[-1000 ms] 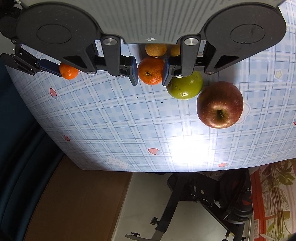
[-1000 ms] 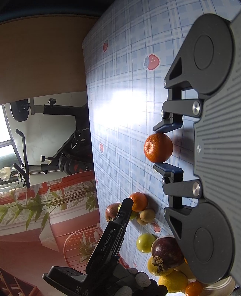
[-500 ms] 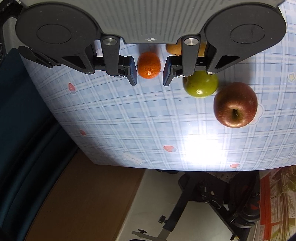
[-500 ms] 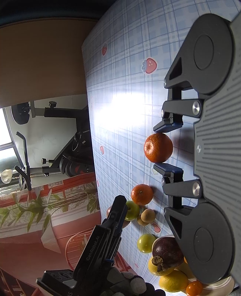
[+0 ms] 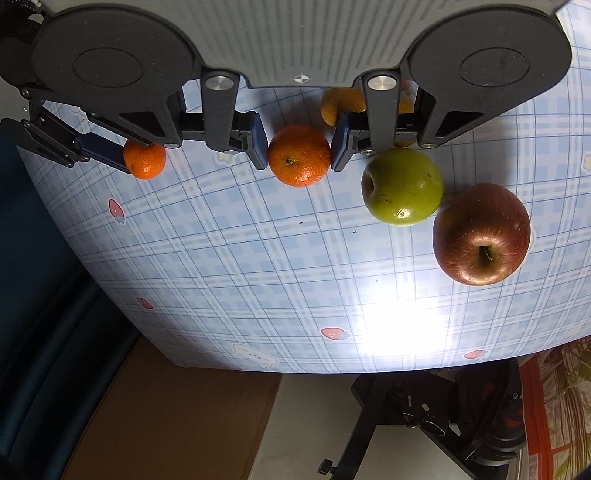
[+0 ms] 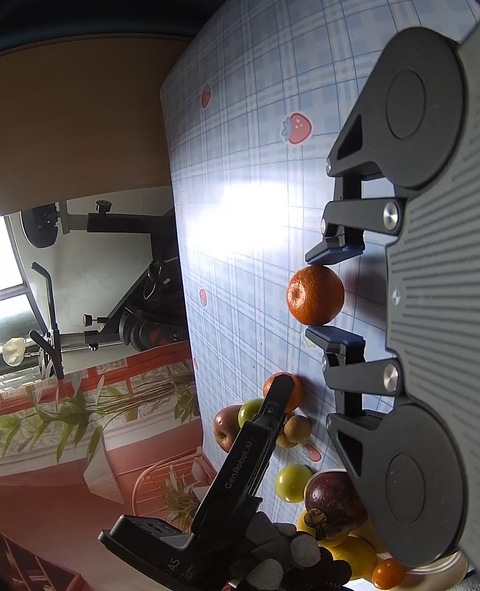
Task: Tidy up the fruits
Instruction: 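Lift both held tangerines and carry them toward the cream bowl, then lower both tangerines into the cream bowl and open both grippers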
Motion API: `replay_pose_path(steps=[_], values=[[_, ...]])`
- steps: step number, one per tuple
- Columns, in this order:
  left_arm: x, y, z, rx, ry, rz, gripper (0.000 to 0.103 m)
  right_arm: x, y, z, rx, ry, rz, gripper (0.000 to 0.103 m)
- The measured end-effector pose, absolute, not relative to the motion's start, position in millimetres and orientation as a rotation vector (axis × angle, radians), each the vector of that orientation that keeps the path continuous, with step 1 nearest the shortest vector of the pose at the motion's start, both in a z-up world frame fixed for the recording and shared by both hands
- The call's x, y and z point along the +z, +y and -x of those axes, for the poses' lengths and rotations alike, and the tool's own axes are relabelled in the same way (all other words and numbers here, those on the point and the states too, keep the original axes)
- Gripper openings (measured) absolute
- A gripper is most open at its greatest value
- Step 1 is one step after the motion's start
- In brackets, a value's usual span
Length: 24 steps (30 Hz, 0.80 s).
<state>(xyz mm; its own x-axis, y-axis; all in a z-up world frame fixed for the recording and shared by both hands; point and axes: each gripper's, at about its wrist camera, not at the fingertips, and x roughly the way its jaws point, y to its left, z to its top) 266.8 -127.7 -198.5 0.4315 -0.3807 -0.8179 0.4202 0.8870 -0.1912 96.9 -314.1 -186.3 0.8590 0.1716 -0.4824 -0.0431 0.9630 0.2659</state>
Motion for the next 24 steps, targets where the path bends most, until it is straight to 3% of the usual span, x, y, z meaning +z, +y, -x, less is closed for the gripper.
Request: replay_pose_path(steps=[24], values=[[-139,-60,-146,-0.546,0.893,0.011,0.038,-156,-255,-60,0.191,0.532,-0.207,0.039]])
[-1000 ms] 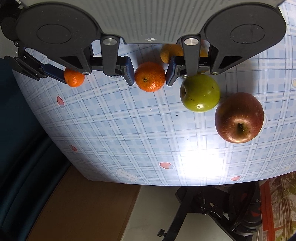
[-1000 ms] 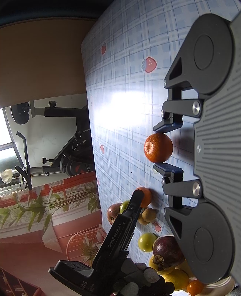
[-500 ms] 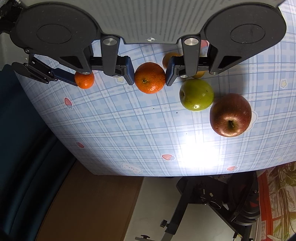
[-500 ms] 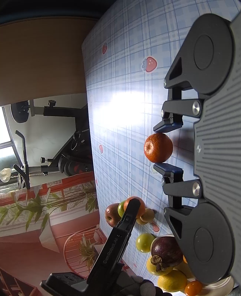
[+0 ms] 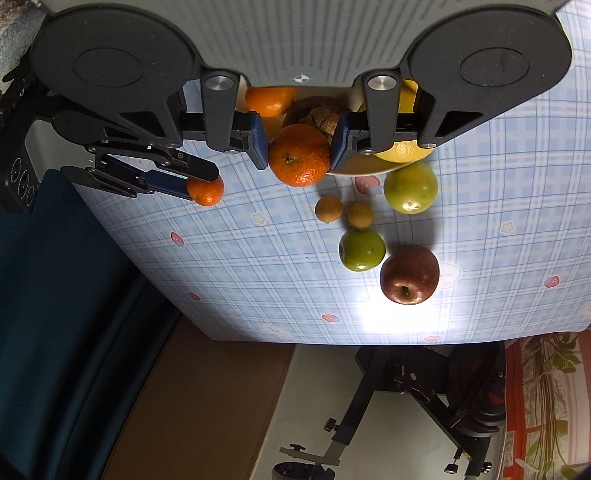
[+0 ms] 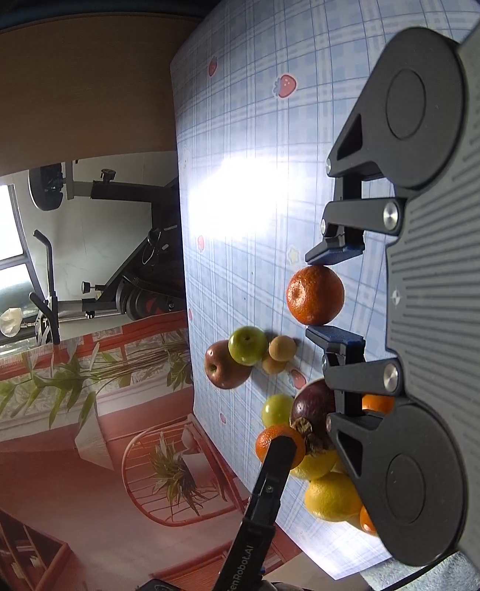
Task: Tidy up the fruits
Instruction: 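Lower both tangerines into the cream bowl and open both grippers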
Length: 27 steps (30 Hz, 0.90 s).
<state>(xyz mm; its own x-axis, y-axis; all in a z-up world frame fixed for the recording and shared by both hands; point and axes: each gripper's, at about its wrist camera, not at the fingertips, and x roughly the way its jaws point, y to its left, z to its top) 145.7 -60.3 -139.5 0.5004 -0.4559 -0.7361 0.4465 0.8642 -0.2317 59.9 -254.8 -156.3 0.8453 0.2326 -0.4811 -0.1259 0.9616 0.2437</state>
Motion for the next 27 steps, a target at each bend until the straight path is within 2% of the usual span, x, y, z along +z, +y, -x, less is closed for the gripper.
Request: replay_pose_path(steps=[13,27], values=[[-150,-33,-111,-0.554,0.885,0.010,0.038,-141,-208,-43,0.242,0.574,-0.154,0.039],[-173,-26,-123,-0.531,0.948,-0.041,0.038,-150,-180,-30,0.313,0.664,-0.084,0.039]])
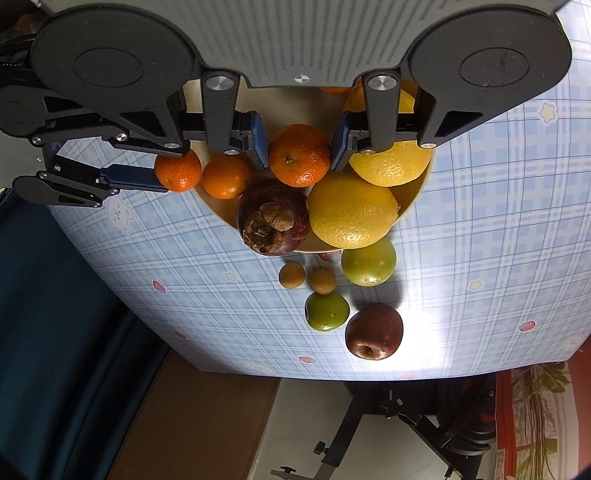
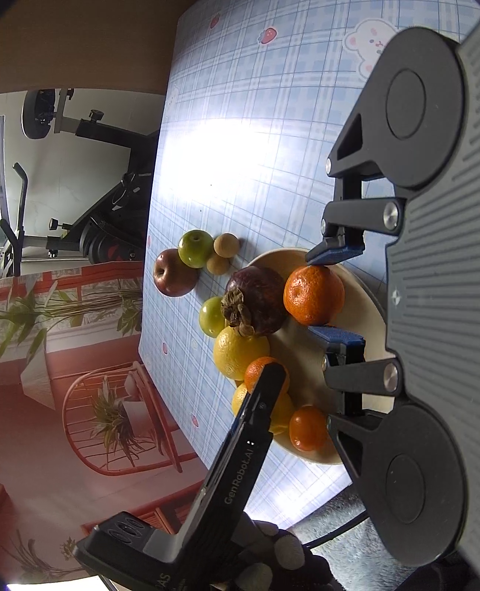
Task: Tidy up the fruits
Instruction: 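Lower both tangerines into the cream bowl and open both grippers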
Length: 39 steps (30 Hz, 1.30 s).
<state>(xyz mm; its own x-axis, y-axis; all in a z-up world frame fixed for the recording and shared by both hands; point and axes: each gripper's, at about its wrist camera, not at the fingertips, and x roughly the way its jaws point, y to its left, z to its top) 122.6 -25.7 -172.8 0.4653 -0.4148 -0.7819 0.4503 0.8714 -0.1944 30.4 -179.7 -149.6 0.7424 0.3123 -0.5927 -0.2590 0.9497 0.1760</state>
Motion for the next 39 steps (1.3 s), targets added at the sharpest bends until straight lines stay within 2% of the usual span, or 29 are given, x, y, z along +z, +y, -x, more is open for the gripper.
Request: replay_pose_path(steps=[30,39], values=[[-182,-33,-139,-0.550,1.005,0.000,0.039,-158,-177,-31,0.322,0.666,-0.078,0.040],[-168,-33,-136,-0.560,0.954,-0.006,0.039,-149,-186,-29,0.290,0.633,-0.087,0.040]])
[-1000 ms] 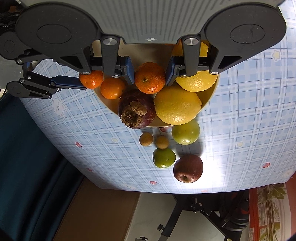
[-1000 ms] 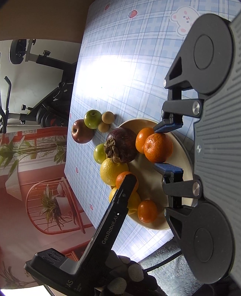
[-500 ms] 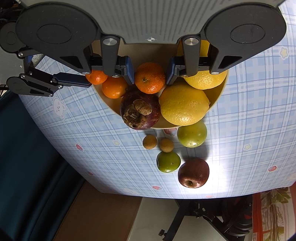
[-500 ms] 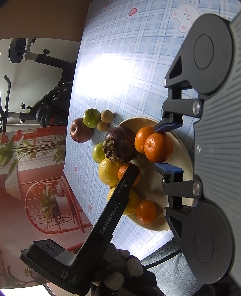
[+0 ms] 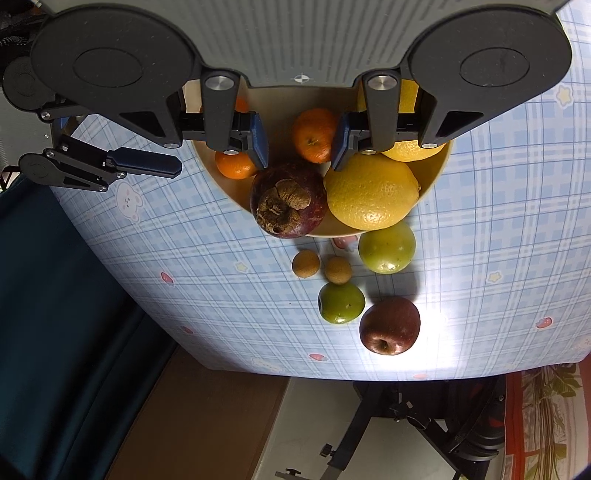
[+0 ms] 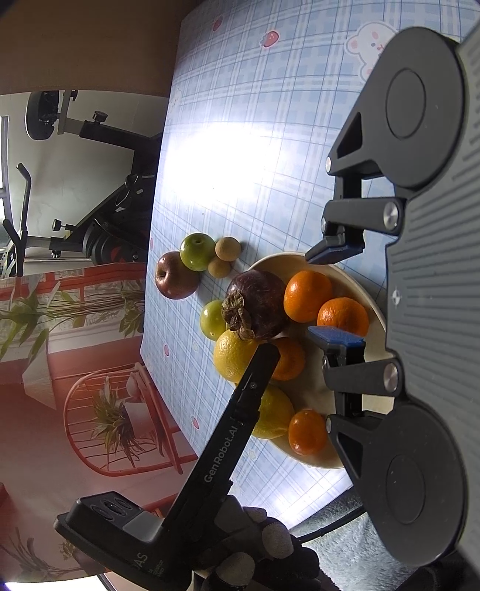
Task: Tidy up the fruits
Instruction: 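Lower both tangerines into the cream bowl and open both grippers, then grasp a small brown fruit with the right gripper while the left grasps another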
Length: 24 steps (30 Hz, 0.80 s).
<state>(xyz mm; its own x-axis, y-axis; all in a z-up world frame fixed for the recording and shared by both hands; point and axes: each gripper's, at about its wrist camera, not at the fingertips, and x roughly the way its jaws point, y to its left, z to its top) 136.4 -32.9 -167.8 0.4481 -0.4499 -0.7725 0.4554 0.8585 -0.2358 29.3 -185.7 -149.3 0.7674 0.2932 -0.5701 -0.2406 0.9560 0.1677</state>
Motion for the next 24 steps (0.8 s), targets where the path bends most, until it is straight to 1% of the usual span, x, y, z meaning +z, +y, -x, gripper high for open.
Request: replay_pose_path(steps=[12,19,24], values=[[-126,-15,-144,-0.474,0.819,0.009,0.039,-127,-210,-43,0.225,0.566,-0.116,0.040],[-108,-4,-166,-0.376,0.775,0.016,0.039,-108,-220,-72,0.216,0.506,-0.082,0.040],[-104,-2,-180,-0.319,0.742,0.017,0.039,-104,-223,-97,0.217,0.485,-0.068,0.040]])
